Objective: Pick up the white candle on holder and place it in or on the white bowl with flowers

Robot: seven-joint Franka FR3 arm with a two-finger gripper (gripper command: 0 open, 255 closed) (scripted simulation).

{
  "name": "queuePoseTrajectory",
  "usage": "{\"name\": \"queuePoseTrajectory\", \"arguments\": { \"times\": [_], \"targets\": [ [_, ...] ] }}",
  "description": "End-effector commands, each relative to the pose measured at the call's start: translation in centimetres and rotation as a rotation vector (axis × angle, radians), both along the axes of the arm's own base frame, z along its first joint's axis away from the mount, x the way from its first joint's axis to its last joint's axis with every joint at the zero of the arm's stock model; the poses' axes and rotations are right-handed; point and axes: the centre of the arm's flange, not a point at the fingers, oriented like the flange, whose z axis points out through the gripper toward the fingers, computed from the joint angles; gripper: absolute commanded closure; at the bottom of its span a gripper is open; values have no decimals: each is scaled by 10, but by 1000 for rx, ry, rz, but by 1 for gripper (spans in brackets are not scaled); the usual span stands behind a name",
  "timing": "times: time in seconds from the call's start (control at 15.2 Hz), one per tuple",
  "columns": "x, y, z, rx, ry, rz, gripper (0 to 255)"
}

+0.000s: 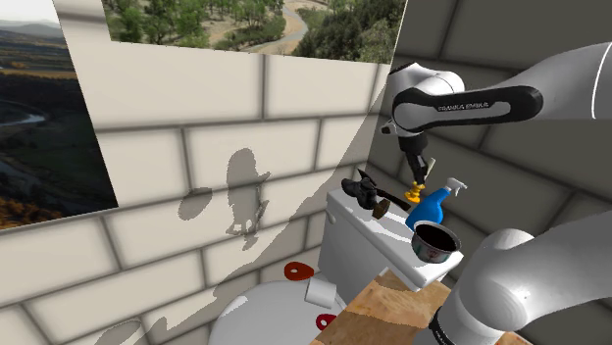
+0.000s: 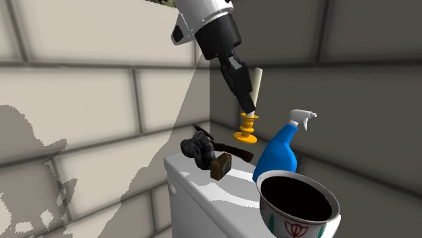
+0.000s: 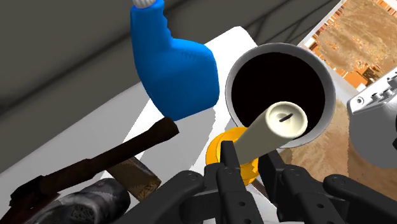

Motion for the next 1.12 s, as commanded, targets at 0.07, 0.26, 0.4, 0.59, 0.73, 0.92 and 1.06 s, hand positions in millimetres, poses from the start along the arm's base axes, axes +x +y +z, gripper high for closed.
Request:
{"name": "queuePoseTrajectory", "arguments": {
  "times": [0.07,0.26,0.4,0.59,0.73,0.92,1.06],
  "targets": [
    [-41,0,0,0,0,0,255],
    [-80,2,2,0,0,0,255],
    [-103,3,2,0,0,0,255],
    [-103,3,-13,0,0,0,255],
    [-103,3,-24,0,0,0,255],
    [-103,3,-40,0,0,0,255],
    [-103,3,-50,0,0,0,255]
  ]
}}
